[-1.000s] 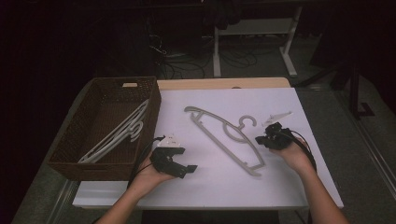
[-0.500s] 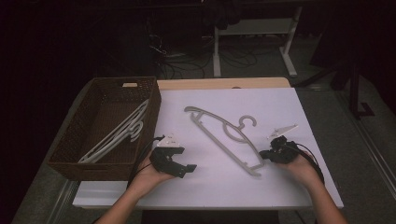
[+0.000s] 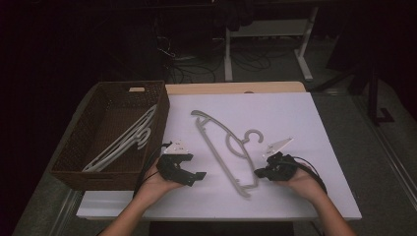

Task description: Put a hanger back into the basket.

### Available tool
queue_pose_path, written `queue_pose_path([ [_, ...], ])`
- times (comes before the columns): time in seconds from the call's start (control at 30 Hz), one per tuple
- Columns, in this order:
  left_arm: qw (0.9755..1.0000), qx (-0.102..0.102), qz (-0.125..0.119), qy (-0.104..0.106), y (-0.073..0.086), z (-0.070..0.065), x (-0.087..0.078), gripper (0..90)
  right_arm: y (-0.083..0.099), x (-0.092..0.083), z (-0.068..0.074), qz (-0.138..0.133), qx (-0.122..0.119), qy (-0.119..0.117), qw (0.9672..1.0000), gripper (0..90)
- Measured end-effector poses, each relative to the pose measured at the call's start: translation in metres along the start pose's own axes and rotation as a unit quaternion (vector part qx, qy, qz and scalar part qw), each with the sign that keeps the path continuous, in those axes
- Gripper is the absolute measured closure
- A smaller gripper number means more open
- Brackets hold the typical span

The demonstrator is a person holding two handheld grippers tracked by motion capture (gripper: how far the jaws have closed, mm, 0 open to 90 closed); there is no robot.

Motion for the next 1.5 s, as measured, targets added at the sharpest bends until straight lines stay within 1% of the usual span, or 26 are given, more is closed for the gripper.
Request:
queue_pose_path([
  [0.2,1.0000,-0.001,0.000,-0.002,0.000,0.000,0.000,15.8,-0.021,0.019,0.035,-0.003,-0.042,-0.041,0.9983,88.8],
  [0.3,1.0000,-0.002,0.000,-0.005,0.000,0.001,0.000,15.8,-0.032,0.029,0.053,-0.008,-0.064,-0.063,0.9959,88.8],
  [0.4,1.0000,-0.004,0.001,-0.008,0.000,0.002,0.000,15.8,-0.044,0.038,0.073,-0.014,-0.087,-0.084,0.9926,88.8],
  [0.47,1.0000,-0.006,0.001,-0.008,0.000,0.002,0.000,15.8,-0.050,0.043,0.081,-0.015,-0.100,-0.087,0.9910,88.8],
  [0.53,0.9999,-0.006,0.001,-0.010,-0.001,0.002,0.000,15.8,-0.051,0.047,0.082,-0.010,-0.108,-0.080,0.9909,88.7],
  [0.57,0.9999,-0.006,0.001,-0.010,-0.001,0.002,0.000,15.9,-0.052,0.047,0.081,-0.013,-0.104,-0.084,0.9909,88.7],
  [0.63,0.9999,-0.007,0.000,-0.011,-0.003,0.002,0.002,16.0,-0.053,0.041,0.076,-0.028,-0.092,-0.080,0.9922,87.1],
  [0.67,0.9999,-0.006,-0.001,-0.011,-0.004,0.002,0.002,16.4,-0.054,0.036,0.072,-0.038,-0.085,-0.078,0.9926,83.2],
  [0.73,0.9998,-0.010,-0.008,-0.014,-0.010,0.003,0.004,17.1,-0.055,0.026,0.063,-0.057,-0.068,-0.064,0.9940,77.8],
  [0.8,0.9996,-0.014,-0.015,-0.017,-0.017,0.005,0.006,19.5,-0.054,0.015,0.053,-0.075,-0.046,-0.046,0.9951,69.6],
  [0.87,0.9991,-0.018,-0.022,-0.030,-0.025,0.010,0.009,22.4,-0.052,0.007,0.042,-0.088,-0.032,-0.028,0.9952,57.9],
  [0.9,0.9988,-0.023,-0.025,-0.034,-0.030,0.013,0.010,24.8,-0.050,0.003,0.038,-0.093,-0.024,-0.019,0.9952,54.8],
  [0.93,0.9986,-0.026,-0.029,-0.036,-0.034,0.016,0.012,28.1,-0.049,-0.001,0.034,-0.097,-0.018,-0.013,0.9950,48.9],
  [0.97,0.9982,-0.028,-0.030,-0.043,-0.039,0.020,0.014,32.0,-0.048,-0.004,0.029,-0.104,-0.012,-0.003,0.9945,43.1],
  [1.0,0.9976,-0.030,-0.029,-0.055,-0.044,0.025,0.016,34.9,-0.046,-0.008,0.026,-0.107,-0.005,0.006,0.9942,40.7],
  [1.07,0.9964,-0.035,-0.028,-0.072,-0.052,0.037,0.021,45.2,-0.043,-0.014,0.019,-0.115,0.003,0.019,0.9932,31.2],
  [1.1,0.9954,-0.039,-0.027,-0.083,-0.056,0.044,0.025,48.4,-0.041,-0.017,0.016,-0.118,0.005,0.028,0.9925,29.2],
  [1.17,0.9928,-0.044,-0.017,-0.110,-0.062,0.060,0.031,60.9,-0.038,-0.022,0.009,-0.127,0.013,0.041,0.9910,23.7],
  [1.2,0.9914,-0.045,-0.013,-0.122,-0.064,0.069,0.034,65.5,-0.037,-0.024,0.007,-0.129,0.019,0.043,0.9905,23.2],
  [1.27,0.9893,-0.050,-0.004,-0.137,-0.068,0.085,0.040,77.6,-0.035,-0.028,0.003,-0.135,0.021,0.049,0.9894,21.0],
  [1.33,0.9873,-0.051,0.001,-0.151,-0.072,0.100,0.046,87.2,-0.033,-0.029,0.001,-0.136,0.023,0.048,0.9893,19.6],
  [1.37,0.9876,-0.050,0.004,-0.149,-0.075,0.105,0.050,90.0,-0.032,-0.030,0.001,-0.137,0.022,0.049,0.9891,18.6],
  [1.4,0.9875,-0.050,0.009,-0.149,-0.076,0.110,0.054,90.0,-0.031,-0.031,0.000,-0.138,0.022,0.052,0.9888,17.4],
  [1.43,0.9871,-0.043,0.021,-0.153,-0.078,0.115,0.058,90.0,-0.031,-0.031,-0.001,-0.138,0.024,0.052,0.9887,16.6],
  [1.47,0.9862,-0.038,0.026,-0.159,-0.080,0.120,0.063,90.0,-0.030,-0.032,-0.002,-0.140,0.021,0.053,0.9884,15.9],
  [1.5,0.9859,-0.040,0.030,-0.160,-0.082,0.124,0.066,90.0,-0.030,-0.033,-0.003,-0.142,0.023,0.056,0.9881,15.4],
])
Point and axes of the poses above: each handheld gripper's, and its own axes: x roughly forward along the jaws, y roughly out of its underside, z roughly to its left, the point moved 9 cm from there along x, roughly forward along the jaws
